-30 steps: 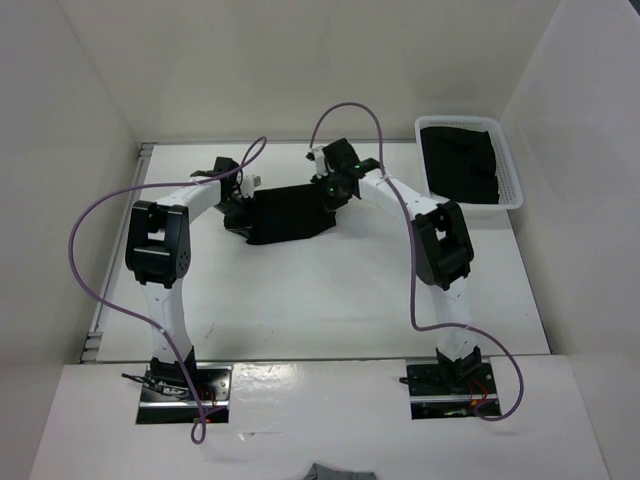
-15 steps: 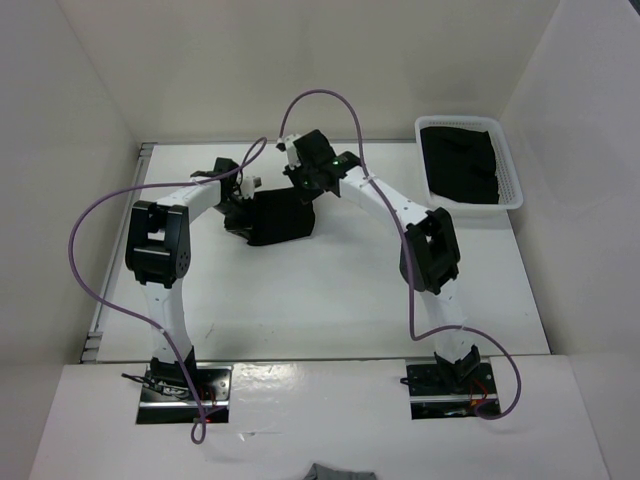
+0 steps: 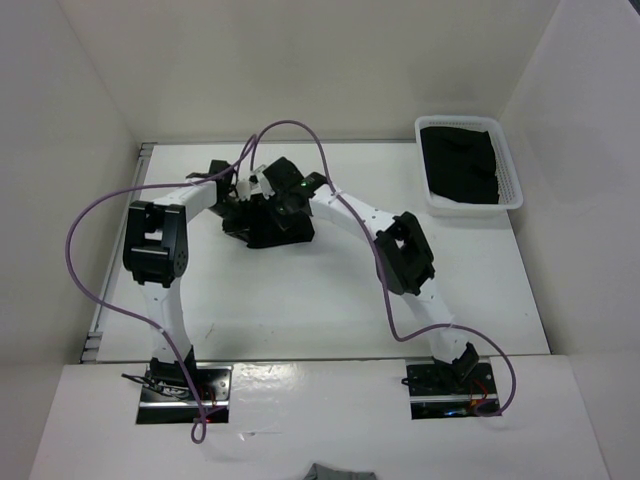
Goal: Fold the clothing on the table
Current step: Fold the skirt
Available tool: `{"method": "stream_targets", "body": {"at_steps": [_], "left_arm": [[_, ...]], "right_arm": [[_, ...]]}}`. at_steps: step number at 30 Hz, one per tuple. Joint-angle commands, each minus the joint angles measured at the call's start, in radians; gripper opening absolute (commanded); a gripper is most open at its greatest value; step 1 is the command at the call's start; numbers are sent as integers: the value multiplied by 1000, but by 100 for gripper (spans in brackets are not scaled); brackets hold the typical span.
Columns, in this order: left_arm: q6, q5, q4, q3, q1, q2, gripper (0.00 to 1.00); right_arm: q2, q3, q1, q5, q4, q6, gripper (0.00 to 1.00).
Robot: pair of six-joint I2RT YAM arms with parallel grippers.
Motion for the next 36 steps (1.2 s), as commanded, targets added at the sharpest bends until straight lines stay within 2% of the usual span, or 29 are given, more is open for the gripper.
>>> {"method": "stream_targets", "body": {"at_steps": [1,6,18,26,27,28,32,33,36], "left_arm": [[30,21,-21,-28,15,-26,20],[30,55,-10,-38,15,-35,26],[30,77,-1,-47,15,-44,26],[30,86,-1,-47,15,-44,27],[30,86,-1,-47,15,-44,32],[30,86,-1,-47,15,-55,53],[30,106,-1,-47,24,-78,96],[30,106,-1,-47,35,-93,100],[40,118,-10,-47,49,-122,100]], "right_arm": [[11,70,14,0,-17,-9,0],[11,95,23,0,-26,0,0],[30,199,43,-44,-55,18,0],[106,305,77,-64,-107,18,0],[122,325,77,-73,-120,18,0],[122,334,77,-73,-120,18,0],[160,366,86,-73,-138,18,0],[160,379,86,-73,-147,18,0],[179,409,86,-92,-156,18,0]]}}
